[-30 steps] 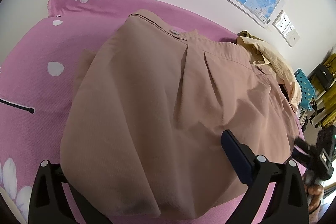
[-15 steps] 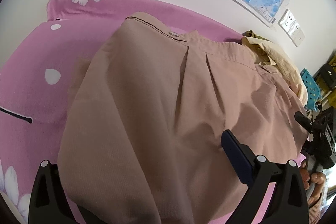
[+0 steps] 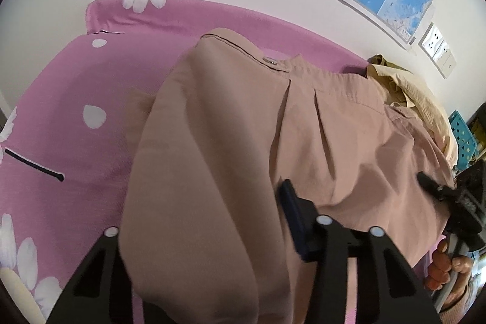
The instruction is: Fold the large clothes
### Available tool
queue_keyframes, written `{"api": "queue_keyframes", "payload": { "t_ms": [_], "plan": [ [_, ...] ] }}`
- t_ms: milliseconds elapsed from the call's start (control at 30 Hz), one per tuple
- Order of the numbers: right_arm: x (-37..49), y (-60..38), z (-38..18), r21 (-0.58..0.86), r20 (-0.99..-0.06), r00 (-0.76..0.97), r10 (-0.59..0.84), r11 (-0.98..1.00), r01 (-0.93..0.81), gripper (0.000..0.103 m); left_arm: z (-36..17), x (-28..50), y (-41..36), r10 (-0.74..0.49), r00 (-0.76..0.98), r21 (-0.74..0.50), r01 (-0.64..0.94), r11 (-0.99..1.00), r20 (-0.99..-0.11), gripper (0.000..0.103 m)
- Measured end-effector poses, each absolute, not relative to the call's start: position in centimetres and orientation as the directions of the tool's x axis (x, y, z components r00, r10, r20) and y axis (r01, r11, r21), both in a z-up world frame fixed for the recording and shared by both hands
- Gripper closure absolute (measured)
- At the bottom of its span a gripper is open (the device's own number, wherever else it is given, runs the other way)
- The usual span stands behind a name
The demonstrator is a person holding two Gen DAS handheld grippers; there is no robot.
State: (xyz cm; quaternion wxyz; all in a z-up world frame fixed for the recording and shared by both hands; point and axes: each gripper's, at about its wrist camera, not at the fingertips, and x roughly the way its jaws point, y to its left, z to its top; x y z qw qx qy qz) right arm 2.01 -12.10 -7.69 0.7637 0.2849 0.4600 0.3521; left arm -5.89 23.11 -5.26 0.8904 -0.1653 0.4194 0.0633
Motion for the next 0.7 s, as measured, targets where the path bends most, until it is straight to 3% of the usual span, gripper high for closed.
{"api": "queue_keyframes", "payload": {
  "t_ms": [333, 367, 400, 467, 633, 667, 700],
  "plan": [
    [2.6, -12.1, -8.0, 0.795, -0.472, 0.299, 0.830, 0.547, -0.264, 0.070, -5.2, -6.0, 24.6, -0.109, 0.663, -0.343, -0.234, 0.910, -0.741, 0.076],
    [2.5, -12.1, -8.1, 0.797, -0.469, 0.297, 0.832, 0.544, -0.263, 0.070, -5.2, -6.1, 24.7, -0.117, 0.663, -0.350, -0.230, 0.908, -0.740, 0.074],
    [2.5, -12.1, -8.1, 0.799, -0.466, 0.296, 0.834, 0.541, -0.263, 0.070, -5.3, -6.2, 24.6, -0.146, 0.660, -0.368, -0.210, 0.906, -0.737, 0.059],
    [2.4, -12.1, -8.2, 0.803, -0.463, 0.293, 0.837, 0.536, -0.262, 0.070, -5.8, -6.6, 24.6, -0.203, 0.651, -0.412, -0.184, 0.893, -0.731, 0.038],
    [2.5, -11.8, -8.0, 0.805, -0.455, 0.298, 0.839, 0.530, -0.266, 0.065, -6.0, -6.8, 24.5, -0.219, 0.669, -0.436, -0.174, 0.883, -0.710, 0.038],
    [2.6, -11.7, -7.9, 0.802, -0.457, 0.300, 0.837, 0.534, -0.269, 0.064, -6.0, -6.6, 24.5, -0.217, 0.673, -0.439, -0.177, 0.881, -0.707, 0.044],
    [2.6, -11.5, -7.9, 0.798, -0.461, 0.304, 0.834, 0.539, -0.270, 0.063, -6.0, -6.3, 24.4, -0.196, 0.670, -0.425, -0.195, 0.884, -0.716, 0.061]
  ]
}}
